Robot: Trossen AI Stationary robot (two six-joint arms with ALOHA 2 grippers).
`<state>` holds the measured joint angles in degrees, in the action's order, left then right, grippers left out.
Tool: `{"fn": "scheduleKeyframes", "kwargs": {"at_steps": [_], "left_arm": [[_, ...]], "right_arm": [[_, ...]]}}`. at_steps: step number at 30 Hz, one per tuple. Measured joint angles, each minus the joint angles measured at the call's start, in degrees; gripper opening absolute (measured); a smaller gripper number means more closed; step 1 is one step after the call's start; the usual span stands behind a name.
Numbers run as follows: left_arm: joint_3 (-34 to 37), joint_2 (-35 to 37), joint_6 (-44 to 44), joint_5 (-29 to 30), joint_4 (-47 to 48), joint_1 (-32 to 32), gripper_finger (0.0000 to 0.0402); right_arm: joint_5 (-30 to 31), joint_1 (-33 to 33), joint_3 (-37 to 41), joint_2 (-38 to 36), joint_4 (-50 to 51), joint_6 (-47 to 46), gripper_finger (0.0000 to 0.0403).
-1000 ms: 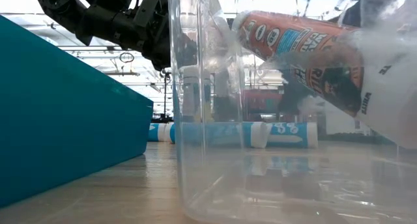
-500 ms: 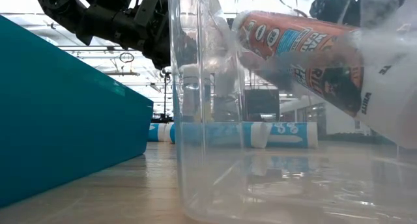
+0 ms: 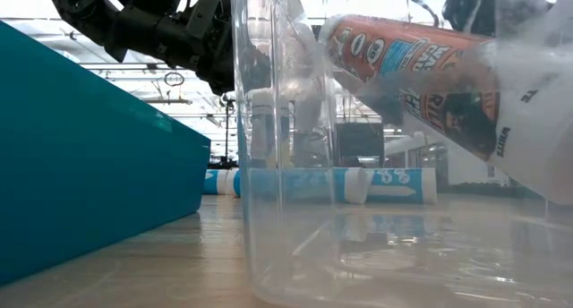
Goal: Pick & place silicon tubes, Sealant and Lysol wipes
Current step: Put the right orange sealant into the white bin
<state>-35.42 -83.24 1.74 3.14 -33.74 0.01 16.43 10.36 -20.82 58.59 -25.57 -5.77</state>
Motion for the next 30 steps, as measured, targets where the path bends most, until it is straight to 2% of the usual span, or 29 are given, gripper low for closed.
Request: {"fn": "scheduleKeyframes", "kwargs": {"at_steps": [12,21,30], "left_arm": [[0.0,0.0,-0.01,0.02,0.02,0.02,0.023],[0.0,0.0,-0.09,0.02,0.07,0.02,0.023],[0.0,0.0,-0.04,0.0,0.09,0.02,0.023]], "right_arm": [[-0.5,-0.13,0.85,0.0,-2.49,-0.73,0.0199],[-15.94,-4.84,0.85,-0.07,-16.99,-1.07,0.0199],[-16.75,-14.58,0.83,-0.05,-28.77,-0.45,0.0199]]}}
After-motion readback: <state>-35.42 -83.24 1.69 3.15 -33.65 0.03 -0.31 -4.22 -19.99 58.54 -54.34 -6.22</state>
